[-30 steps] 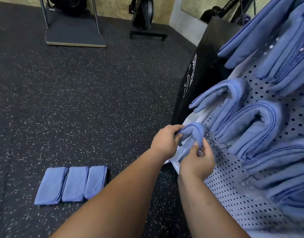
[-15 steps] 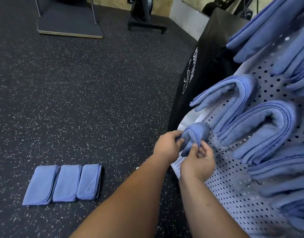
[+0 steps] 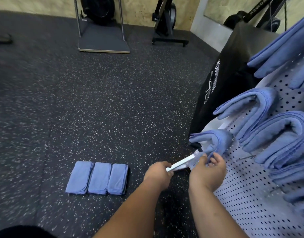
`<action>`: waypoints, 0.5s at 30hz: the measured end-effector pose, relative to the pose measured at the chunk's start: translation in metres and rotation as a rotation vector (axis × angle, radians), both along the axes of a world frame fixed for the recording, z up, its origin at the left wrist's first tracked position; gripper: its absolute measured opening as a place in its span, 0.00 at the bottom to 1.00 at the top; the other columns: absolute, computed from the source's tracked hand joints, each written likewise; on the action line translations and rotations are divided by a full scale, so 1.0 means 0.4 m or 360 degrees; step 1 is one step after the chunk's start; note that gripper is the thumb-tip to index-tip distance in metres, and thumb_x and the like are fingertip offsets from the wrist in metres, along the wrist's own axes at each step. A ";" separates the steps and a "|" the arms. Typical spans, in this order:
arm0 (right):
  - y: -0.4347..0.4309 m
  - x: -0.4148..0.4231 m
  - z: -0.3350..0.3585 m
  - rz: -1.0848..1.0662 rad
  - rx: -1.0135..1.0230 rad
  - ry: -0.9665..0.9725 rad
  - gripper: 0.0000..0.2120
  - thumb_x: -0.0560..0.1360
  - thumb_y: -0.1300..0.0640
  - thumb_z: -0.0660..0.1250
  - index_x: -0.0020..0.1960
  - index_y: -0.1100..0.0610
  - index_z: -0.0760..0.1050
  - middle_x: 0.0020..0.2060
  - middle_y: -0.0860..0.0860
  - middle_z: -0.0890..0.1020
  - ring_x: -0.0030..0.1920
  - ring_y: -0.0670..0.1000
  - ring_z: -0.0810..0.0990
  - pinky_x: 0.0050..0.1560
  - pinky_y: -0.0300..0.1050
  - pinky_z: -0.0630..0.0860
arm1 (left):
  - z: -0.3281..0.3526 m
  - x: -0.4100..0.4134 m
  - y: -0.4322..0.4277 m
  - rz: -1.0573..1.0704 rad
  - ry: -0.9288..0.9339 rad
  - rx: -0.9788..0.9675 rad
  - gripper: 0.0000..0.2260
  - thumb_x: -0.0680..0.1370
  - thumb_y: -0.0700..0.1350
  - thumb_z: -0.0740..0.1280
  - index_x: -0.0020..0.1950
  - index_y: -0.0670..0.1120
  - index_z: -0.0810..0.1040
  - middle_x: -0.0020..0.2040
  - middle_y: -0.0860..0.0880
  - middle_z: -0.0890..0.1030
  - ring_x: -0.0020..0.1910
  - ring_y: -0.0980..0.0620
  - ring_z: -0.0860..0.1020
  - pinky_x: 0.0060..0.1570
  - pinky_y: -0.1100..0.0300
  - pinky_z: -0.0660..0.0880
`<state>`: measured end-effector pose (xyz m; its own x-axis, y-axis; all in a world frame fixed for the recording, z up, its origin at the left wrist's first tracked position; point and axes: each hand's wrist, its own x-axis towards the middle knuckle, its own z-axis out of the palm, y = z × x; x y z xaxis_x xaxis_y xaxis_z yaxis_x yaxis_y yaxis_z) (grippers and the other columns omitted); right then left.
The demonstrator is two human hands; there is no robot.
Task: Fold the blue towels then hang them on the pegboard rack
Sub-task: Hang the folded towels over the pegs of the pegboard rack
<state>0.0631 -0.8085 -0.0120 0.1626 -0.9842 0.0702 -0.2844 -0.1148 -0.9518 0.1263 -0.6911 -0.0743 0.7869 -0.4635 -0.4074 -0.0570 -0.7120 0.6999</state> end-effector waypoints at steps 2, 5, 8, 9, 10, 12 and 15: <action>0.038 0.012 -0.003 0.0078 0.0019 0.0062 0.16 0.80 0.51 0.72 0.66 0.48 0.77 0.60 0.52 0.81 0.54 0.53 0.83 0.56 0.57 0.84 | -0.008 -0.003 0.060 -0.0005 0.0019 0.0068 0.13 0.82 0.54 0.68 0.66 0.58 0.81 0.54 0.51 0.85 0.51 0.47 0.81 0.52 0.53 0.80; 0.100 0.033 -0.024 0.0236 0.0058 0.0092 0.16 0.80 0.51 0.72 0.67 0.49 0.77 0.61 0.52 0.81 0.55 0.53 0.83 0.54 0.51 0.80 | -0.015 -0.002 0.153 0.0044 0.0009 0.0139 0.16 0.82 0.55 0.70 0.69 0.57 0.79 0.61 0.50 0.84 0.59 0.46 0.82 0.60 0.51 0.79; 0.169 0.060 -0.055 0.0428 0.0099 0.0189 0.16 0.81 0.51 0.71 0.68 0.50 0.76 0.60 0.50 0.80 0.54 0.53 0.82 0.51 0.48 0.76 | -0.039 -0.005 0.253 0.0111 0.0046 0.0223 0.18 0.83 0.55 0.69 0.72 0.56 0.77 0.66 0.49 0.82 0.64 0.45 0.80 0.65 0.50 0.78; 0.178 0.064 -0.063 0.0503 0.0118 0.0221 0.16 0.81 0.51 0.71 0.68 0.49 0.76 0.60 0.49 0.79 0.55 0.52 0.82 0.52 0.49 0.77 | -0.046 -0.007 0.274 0.0120 0.0044 0.0237 0.18 0.83 0.55 0.69 0.72 0.56 0.76 0.66 0.49 0.82 0.65 0.45 0.80 0.65 0.50 0.77; 0.198 0.075 -0.075 0.0598 0.0151 0.0266 0.17 0.81 0.50 0.71 0.68 0.49 0.75 0.60 0.49 0.79 0.56 0.52 0.81 0.53 0.51 0.79 | -0.055 -0.008 0.308 0.0143 0.0045 0.0273 0.18 0.83 0.55 0.69 0.72 0.56 0.76 0.65 0.49 0.82 0.65 0.45 0.80 0.66 0.50 0.77; 0.234 0.097 -0.106 0.0764 0.0179 0.0396 0.18 0.81 0.48 0.71 0.68 0.48 0.74 0.61 0.50 0.79 0.57 0.53 0.81 0.56 0.55 0.80 | -0.071 -0.006 0.371 0.0170 0.0025 0.0351 0.18 0.83 0.55 0.68 0.72 0.56 0.76 0.66 0.48 0.81 0.66 0.44 0.79 0.65 0.50 0.77; 0.289 0.137 -0.150 0.0976 0.0171 0.0612 0.20 0.80 0.47 0.72 0.69 0.50 0.74 0.62 0.52 0.79 0.57 0.53 0.79 0.59 0.53 0.78 | -0.096 0.002 0.444 0.0246 0.0050 0.0395 0.20 0.83 0.55 0.68 0.74 0.56 0.74 0.68 0.48 0.79 0.67 0.44 0.78 0.65 0.49 0.77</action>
